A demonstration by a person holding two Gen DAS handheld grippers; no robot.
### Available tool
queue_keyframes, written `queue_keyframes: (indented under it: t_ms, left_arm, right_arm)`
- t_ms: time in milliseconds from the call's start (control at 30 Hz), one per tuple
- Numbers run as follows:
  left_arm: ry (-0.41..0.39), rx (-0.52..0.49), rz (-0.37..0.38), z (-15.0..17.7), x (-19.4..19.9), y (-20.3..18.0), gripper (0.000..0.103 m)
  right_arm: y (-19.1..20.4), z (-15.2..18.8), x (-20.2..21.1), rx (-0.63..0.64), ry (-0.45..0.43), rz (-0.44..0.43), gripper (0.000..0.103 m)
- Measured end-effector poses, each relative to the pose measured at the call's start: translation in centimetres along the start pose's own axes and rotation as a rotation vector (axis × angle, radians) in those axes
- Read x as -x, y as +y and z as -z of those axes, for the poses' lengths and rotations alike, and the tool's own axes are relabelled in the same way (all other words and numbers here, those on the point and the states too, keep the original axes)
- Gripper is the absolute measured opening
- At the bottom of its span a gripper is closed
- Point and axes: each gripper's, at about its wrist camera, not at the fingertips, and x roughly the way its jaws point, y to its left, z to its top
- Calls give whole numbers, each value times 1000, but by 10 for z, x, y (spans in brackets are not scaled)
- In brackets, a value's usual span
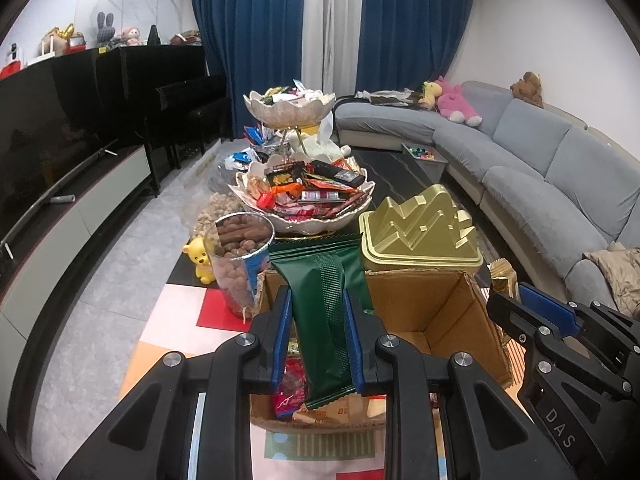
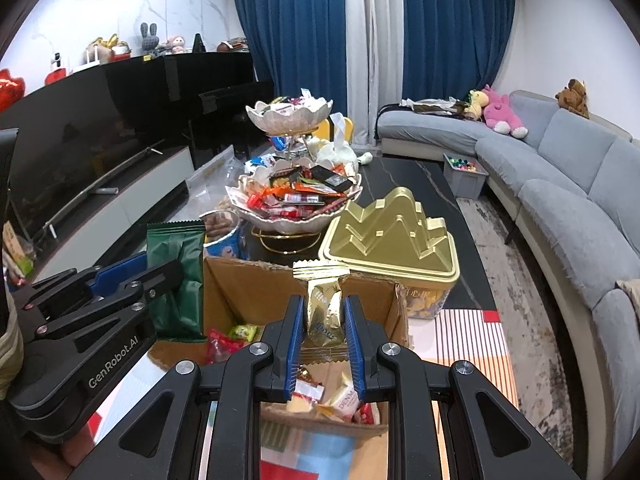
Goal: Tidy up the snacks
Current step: 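Lift the green packet and gold candy with both tools over the box, then open both tools to drop the green packet and gold candy into the box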
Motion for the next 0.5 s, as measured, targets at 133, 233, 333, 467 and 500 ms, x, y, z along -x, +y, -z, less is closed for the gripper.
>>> queue_keyframes:
  t_ms: [133, 233, 333, 467, 500]
  left_arm:
    - [26, 3, 9, 1, -14, 1, 25]
    - [48, 5, 11, 2, -24, 1, 25]
    - [69, 11, 11, 5, -34, 2, 26]
    - [87, 17, 10, 9, -43, 3, 26]
    - [93, 18, 12, 10, -44, 4, 26]
  right_arm:
    - [-1, 1, -10, -3, 14, 1, 22]
    - [-2, 2, -19, -7, 29, 4, 22]
    - [-5, 4, -28, -16, 47, 11, 22]
    - [-7, 8, -39, -20, 73, 13, 22]
    - [-7, 8, -41, -19, 77, 14, 22]
